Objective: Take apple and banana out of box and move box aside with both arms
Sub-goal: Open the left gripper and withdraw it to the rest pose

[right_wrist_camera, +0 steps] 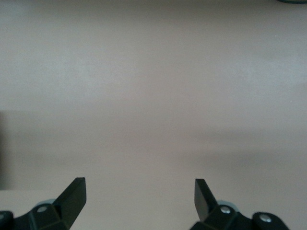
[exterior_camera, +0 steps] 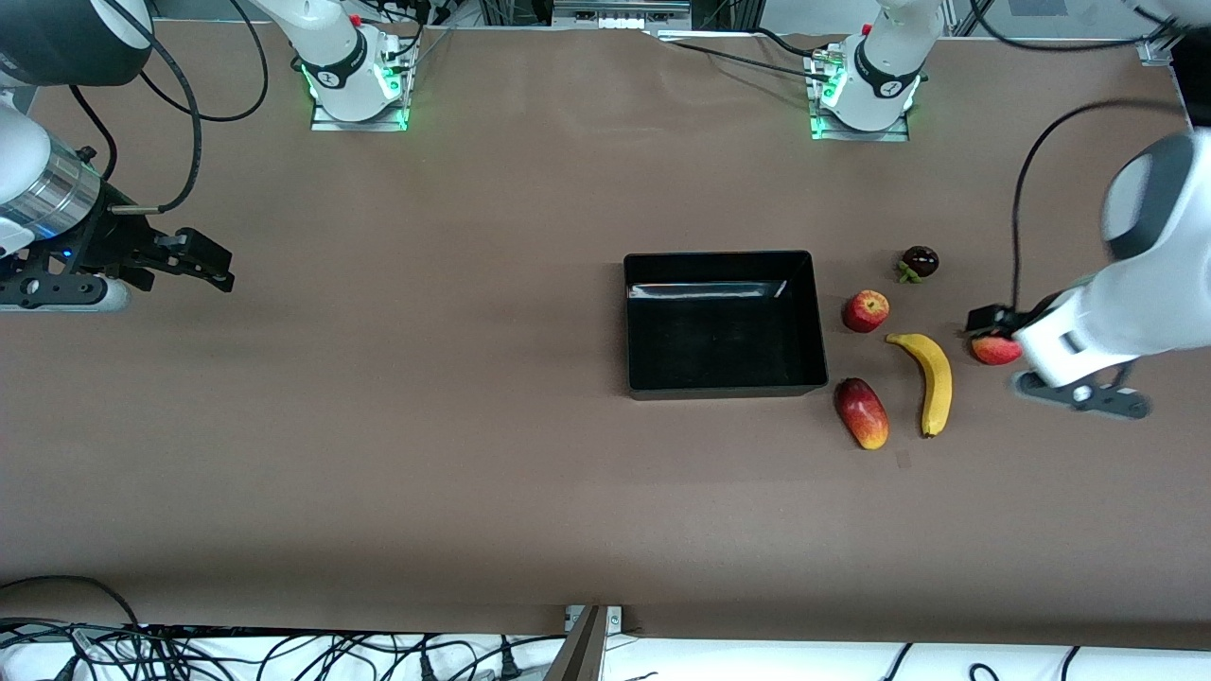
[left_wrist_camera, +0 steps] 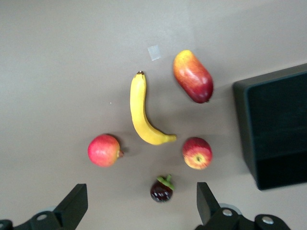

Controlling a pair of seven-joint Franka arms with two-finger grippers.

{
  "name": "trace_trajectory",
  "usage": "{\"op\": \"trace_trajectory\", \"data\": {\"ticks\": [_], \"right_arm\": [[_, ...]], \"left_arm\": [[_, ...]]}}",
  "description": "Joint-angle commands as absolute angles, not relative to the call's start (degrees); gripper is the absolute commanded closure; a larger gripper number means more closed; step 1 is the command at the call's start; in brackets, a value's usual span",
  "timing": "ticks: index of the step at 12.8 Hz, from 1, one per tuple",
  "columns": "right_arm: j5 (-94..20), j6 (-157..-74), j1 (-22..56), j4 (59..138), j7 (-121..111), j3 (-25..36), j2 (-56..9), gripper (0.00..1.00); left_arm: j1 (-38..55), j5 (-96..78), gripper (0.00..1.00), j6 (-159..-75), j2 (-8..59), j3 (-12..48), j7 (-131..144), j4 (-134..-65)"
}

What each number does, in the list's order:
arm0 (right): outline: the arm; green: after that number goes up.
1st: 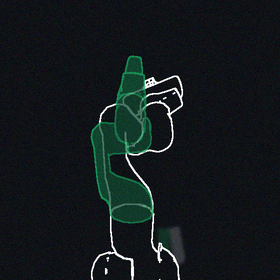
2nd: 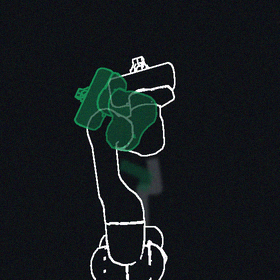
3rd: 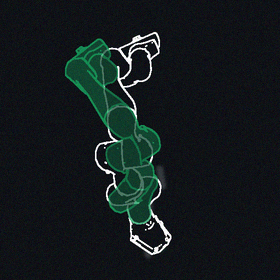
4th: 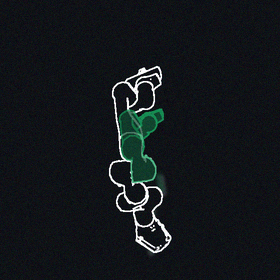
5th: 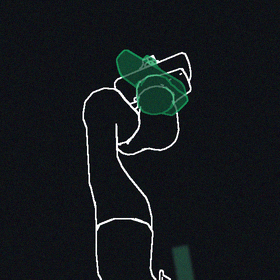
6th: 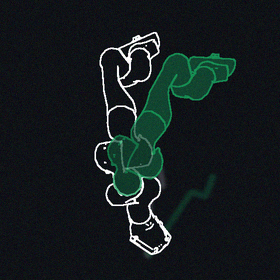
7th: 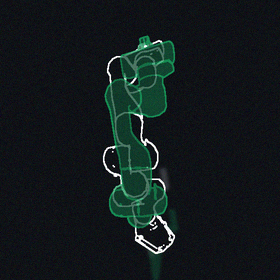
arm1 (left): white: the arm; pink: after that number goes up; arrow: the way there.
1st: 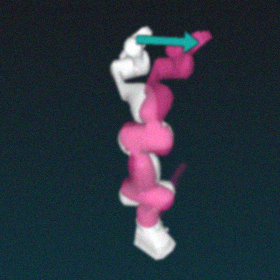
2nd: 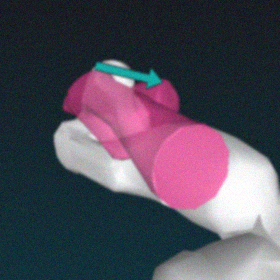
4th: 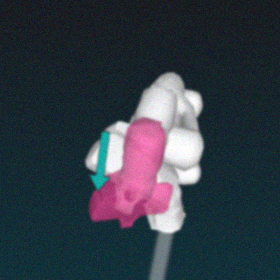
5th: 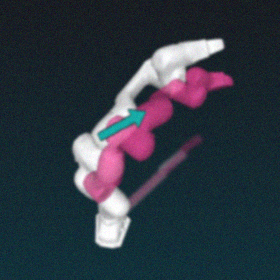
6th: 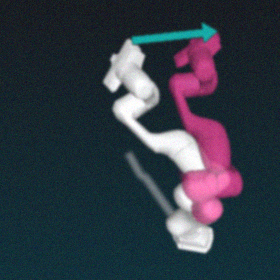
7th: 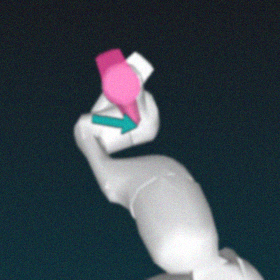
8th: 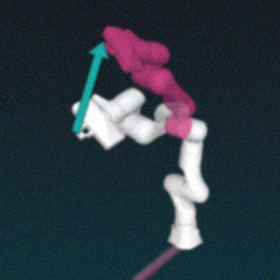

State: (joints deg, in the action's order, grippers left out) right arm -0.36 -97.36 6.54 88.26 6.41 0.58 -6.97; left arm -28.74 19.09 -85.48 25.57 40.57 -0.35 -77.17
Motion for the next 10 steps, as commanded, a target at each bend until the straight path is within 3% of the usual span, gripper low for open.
{"op": "trace_trajectory", "data": {"ticks": [1,3,5,8,10], "right_arm": [[0.09,-96.5,6.5,87.71,6.5,0.18,-6.68,0.0],[0.09,-96.5,6.5,87.71,6.5,0.18,-6.59,0.0],[0.09,-96.5,6.5,87.71,6.5,0.18,-6.68,0.0],[0.09,-96.5,6.5,87.71,6.5,0.18,-6.68,0.0],[0.09,-96.59,6.5,87.63,6.5,0.18,-6.68,0.0]], "left_arm": [[-27.96,14.34,0.0,-81.83,20.7,39.38,-0.71,-73.99],[-22.01,8.92,0.0,-82.17,15.5,28.54,-1.14,-76.1],[-11.3,2.56,0.0,-83.66,11.62,13.26,-1.32,-79.44],[-1.7,2.11,0.0,-95.41,1.8,1.62,-0.7,-93.9],[1.84,1.33,0.0,-97.12,-1.84,-2.89,-0.88,-97.46]]}}
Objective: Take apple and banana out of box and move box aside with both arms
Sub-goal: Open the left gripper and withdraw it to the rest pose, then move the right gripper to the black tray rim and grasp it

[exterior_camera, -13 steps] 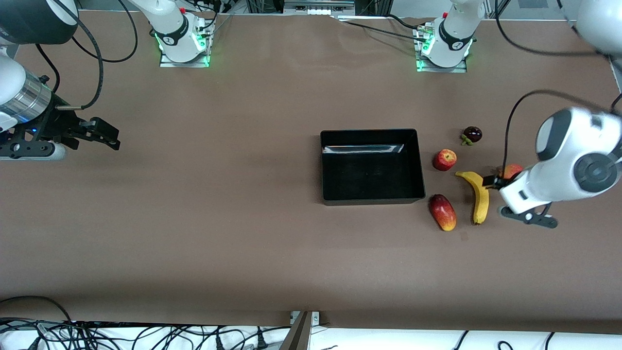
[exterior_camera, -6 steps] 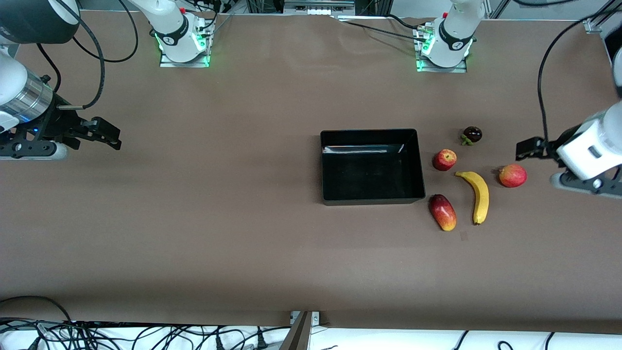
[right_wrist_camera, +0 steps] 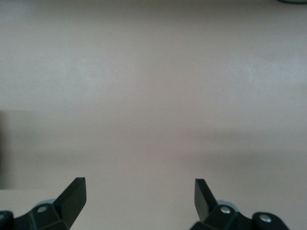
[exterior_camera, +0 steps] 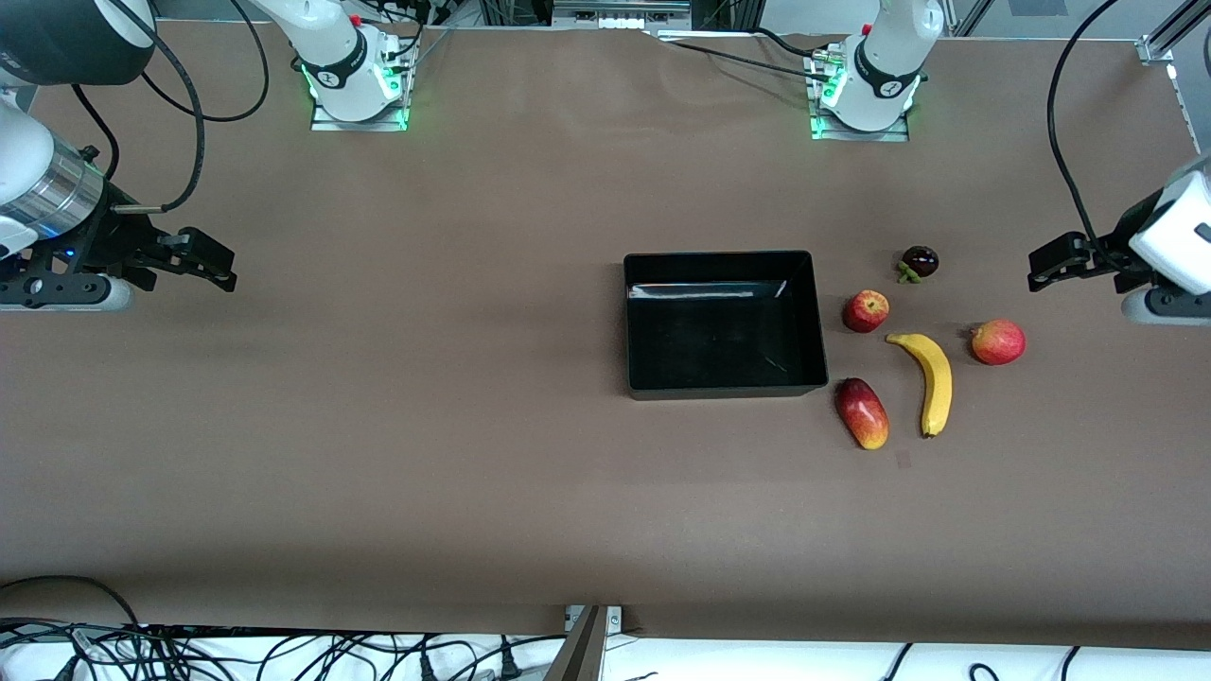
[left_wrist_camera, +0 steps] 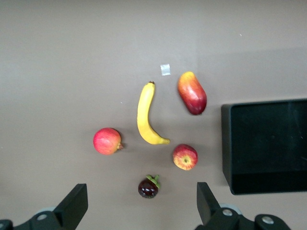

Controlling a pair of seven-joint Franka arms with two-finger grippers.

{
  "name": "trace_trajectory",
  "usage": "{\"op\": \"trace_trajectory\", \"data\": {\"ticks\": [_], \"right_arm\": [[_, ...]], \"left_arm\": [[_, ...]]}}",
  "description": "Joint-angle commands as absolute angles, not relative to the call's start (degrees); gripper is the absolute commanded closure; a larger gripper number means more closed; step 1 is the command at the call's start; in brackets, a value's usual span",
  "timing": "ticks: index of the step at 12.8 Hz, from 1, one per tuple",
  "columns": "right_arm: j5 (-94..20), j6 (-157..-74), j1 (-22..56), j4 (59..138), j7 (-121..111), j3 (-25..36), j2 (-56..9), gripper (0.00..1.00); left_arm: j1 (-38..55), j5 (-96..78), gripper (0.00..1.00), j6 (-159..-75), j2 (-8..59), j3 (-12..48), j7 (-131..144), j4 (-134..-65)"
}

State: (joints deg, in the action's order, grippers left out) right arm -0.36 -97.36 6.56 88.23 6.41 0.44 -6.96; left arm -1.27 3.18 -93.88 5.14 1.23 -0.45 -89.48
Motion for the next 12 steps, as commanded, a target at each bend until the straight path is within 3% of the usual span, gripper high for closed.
{"op": "trace_trajectory", "data": {"ticks": [1,6,10,12], "right_arm": [[0.09,-96.68,6.5,87.63,6.42,0.18,-6.68,0.0],[-1.14,-96.6,7.64,87.8,5.63,-2.28,-7.9,0.0],[-1.49,-92.9,16.76,87.98,5.36,-2.28,-12.65,0.0],[-4.11,-99.19,22.91,87.89,12.43,-2.2,-16.33,0.0]], "left_arm": [[1.93,1.23,0.0,-96.95,-2.28,-2.9,-1.14,-97.56],[1.85,1.49,0.0,-95.1,-1.58,-1.41,-1.32,-97.12],[1.67,1.49,0.0,-94.13,-1.67,-1.23,-1.32,-96.77],[1.84,1.49,0.0,-94.04,-1.67,-1.23,-1.06,-96.77]]}}
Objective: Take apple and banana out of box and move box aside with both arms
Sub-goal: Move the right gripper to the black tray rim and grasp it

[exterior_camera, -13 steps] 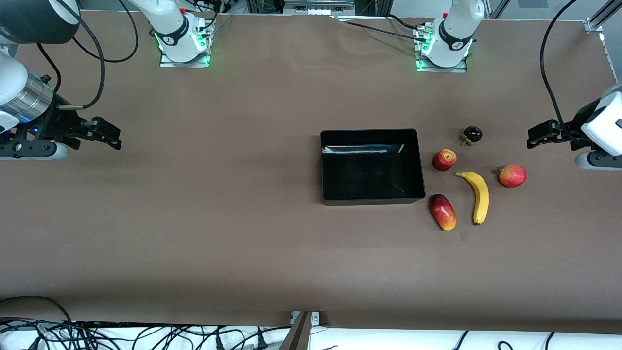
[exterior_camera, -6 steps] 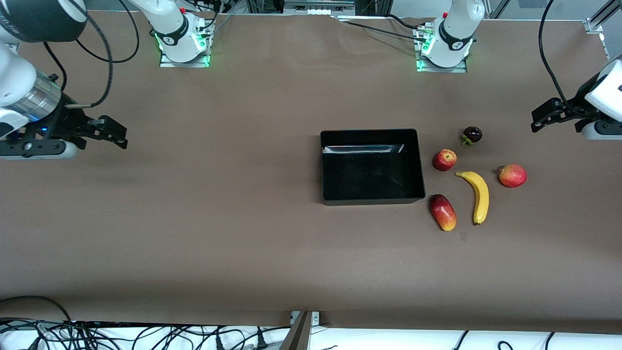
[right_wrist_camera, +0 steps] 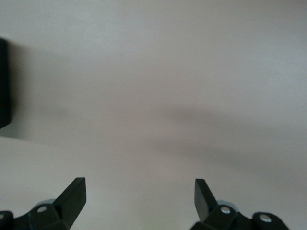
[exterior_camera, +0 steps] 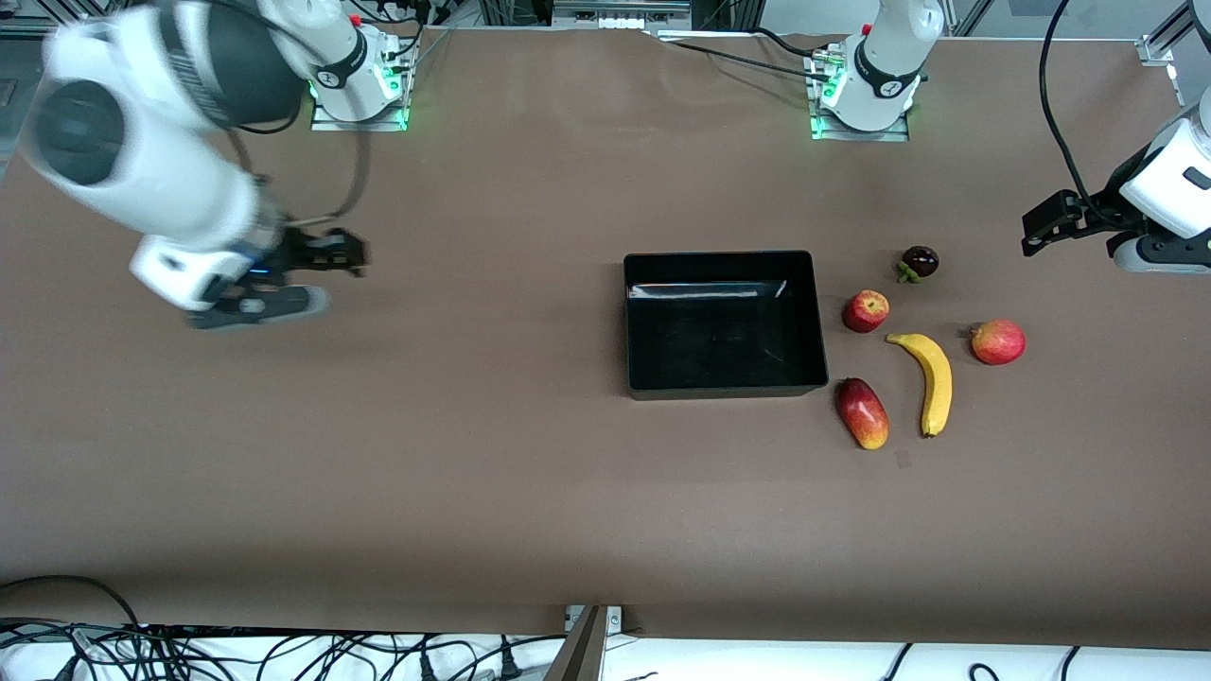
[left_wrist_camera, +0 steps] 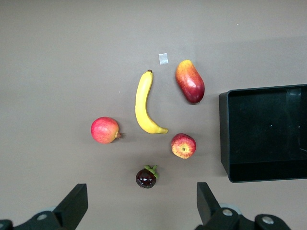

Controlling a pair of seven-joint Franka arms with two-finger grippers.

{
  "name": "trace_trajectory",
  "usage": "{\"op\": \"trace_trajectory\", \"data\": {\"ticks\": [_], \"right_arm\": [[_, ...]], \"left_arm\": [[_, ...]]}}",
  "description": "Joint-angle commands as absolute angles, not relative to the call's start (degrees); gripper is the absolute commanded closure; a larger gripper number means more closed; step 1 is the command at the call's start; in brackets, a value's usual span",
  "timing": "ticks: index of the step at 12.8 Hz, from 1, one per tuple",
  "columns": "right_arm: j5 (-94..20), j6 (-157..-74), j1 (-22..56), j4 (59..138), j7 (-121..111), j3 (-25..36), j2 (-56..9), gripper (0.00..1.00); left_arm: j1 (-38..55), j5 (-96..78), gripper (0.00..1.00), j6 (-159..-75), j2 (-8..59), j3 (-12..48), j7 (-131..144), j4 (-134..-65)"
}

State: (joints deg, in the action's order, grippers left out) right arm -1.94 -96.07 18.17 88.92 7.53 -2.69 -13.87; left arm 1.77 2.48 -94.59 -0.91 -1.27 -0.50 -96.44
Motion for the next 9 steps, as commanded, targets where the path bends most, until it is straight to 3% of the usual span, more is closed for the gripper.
{"op": "trace_trajectory", "data": {"ticks": [1,6,9], "right_arm": [[-5.17,-102.01,25.46,87.8,18.48,-2.2,-18.7,0.0],[-4.57,-123.89,41.55,87.45,38.2,-2.02,-32.67,0.0],[-2.91,-127.09,45.52,84.3,42.52,-1.58,-38.22,0.0]], "left_arm": [[1.85,1.49,0.0,-94.04,-1.67,-0.8,-0.97,-96.77],[1.85,1.32,0.0,-94.04,-1.58,-0.53,-0.79,-96.24],[1.85,1.32,0.0,-94.04,-1.58,-0.53,-0.88,-96.06]]}}
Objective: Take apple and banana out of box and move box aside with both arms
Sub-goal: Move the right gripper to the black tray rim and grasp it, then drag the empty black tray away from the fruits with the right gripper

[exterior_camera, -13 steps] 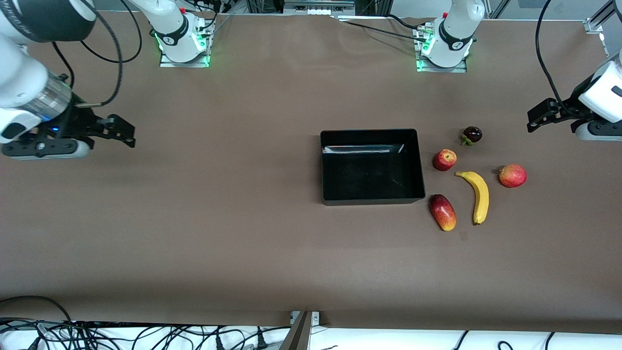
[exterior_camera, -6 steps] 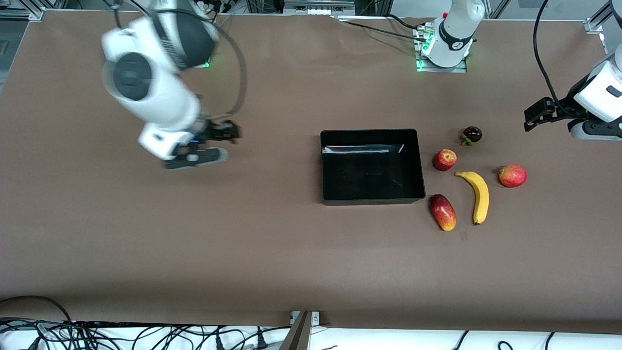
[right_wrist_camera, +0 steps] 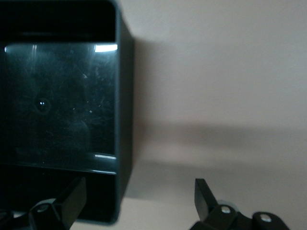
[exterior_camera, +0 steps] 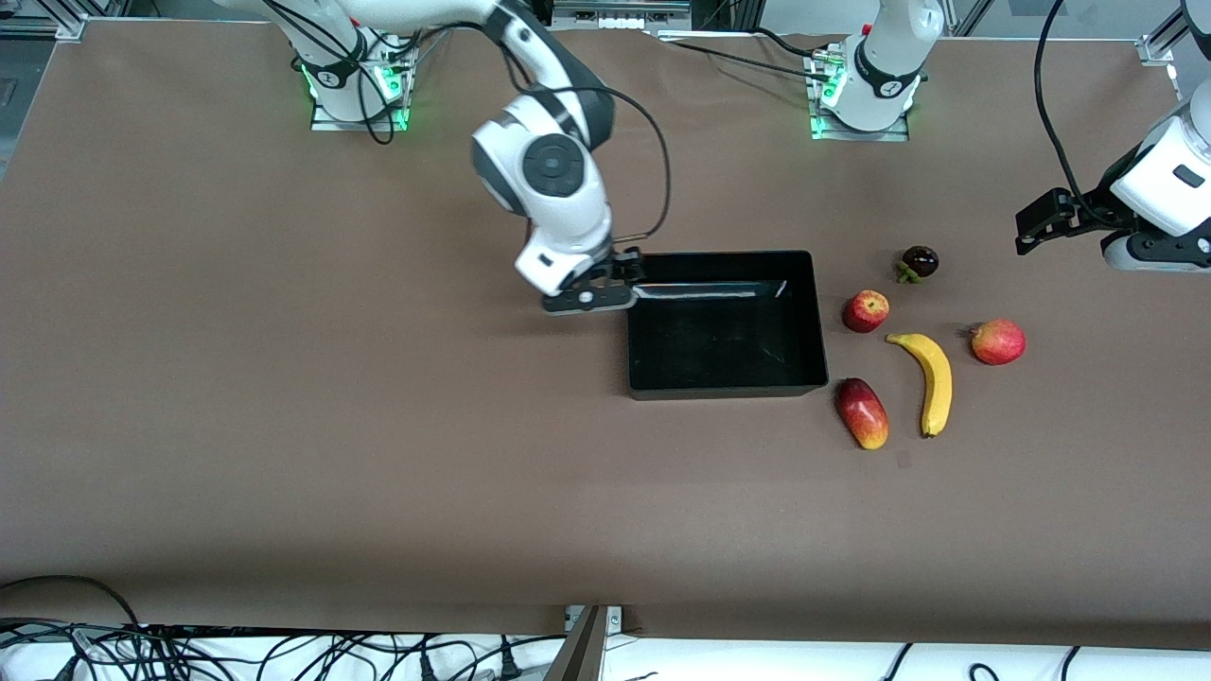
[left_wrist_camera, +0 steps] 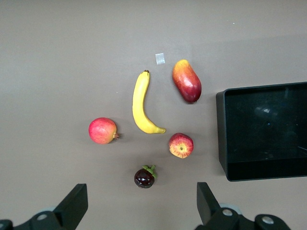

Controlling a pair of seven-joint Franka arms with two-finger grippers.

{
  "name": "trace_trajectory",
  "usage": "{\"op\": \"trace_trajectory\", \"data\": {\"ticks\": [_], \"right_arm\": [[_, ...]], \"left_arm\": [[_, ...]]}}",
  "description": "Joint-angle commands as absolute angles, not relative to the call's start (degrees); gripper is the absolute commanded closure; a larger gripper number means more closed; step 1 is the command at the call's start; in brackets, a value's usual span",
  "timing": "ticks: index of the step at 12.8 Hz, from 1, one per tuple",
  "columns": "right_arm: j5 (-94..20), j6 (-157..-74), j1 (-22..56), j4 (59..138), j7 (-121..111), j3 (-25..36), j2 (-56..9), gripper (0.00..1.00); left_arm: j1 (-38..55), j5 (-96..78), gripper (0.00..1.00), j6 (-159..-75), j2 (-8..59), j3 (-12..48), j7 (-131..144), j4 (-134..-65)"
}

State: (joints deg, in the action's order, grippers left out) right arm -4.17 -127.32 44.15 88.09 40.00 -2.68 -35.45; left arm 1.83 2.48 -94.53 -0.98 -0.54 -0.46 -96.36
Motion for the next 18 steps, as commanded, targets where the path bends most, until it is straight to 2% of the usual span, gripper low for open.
{"op": "trace_trajectory", "data": {"ticks": [1,3,4,5,6,8,9,14,18], "right_arm": [[-1.77,-128.22,45.88,83.68,43.93,-1.58,-39.62,0.0],[-1.23,-130.42,46.58,83.67,44.56,-1.58,-41.3,0.02],[-1.14,-131.21,46.58,83.67,44.56,-1.58,-42.09,0.09],[-0.88,-132.35,46.58,83.67,44.56,-1.58,-42.88,0.2],[-0.27,-132.97,46.58,83.58,44.56,-1.58,-43.5,0.39],[-0.18,-133.16,46.41,82.62,43.95,-1.5,-43.94,0.88],[-0.26,-132.63,46.06,82.27,43.77,-1.49,-43.86,1.0],[-0.7,-129.21,43.87,80.86,43.16,-1.49,-42.02,1.0],[-2.28,-119.39,36.24,80.95,32.38,-1.49,-35.44,1.0]], "left_arm": [[1.85,1.32,0.0,-94.04,-1.58,-0.61,-1.05,-96.06],[1.85,1.32,0.0,-93.96,-1.58,-0.62,-1.23,-96.06],[1.85,1.32,0.0,-93.96,-1.58,-0.62,-1.23,-96.06],[1.85,1.23,0.0,-93.96,-1.58,-0.62,-1.23,-96.06],[1.85,1.23,0.0,-93.96,-1.58,-0.62,-1.23,-96.06],[1.85,1.23,0.0,-93.96,-1.5,-0.62,-1.23,-96.06],[1.85,1.23,0.0,-93.96,-1.58,-0.62,-1.23,-96.06],[1.85,1.23,0.0,-93.96,-1.5,-0.62,-1.14,-96.06],[1.85,1.23,0.0,-93.96,-1.58,-0.61,-1.23,-95.98]]}}
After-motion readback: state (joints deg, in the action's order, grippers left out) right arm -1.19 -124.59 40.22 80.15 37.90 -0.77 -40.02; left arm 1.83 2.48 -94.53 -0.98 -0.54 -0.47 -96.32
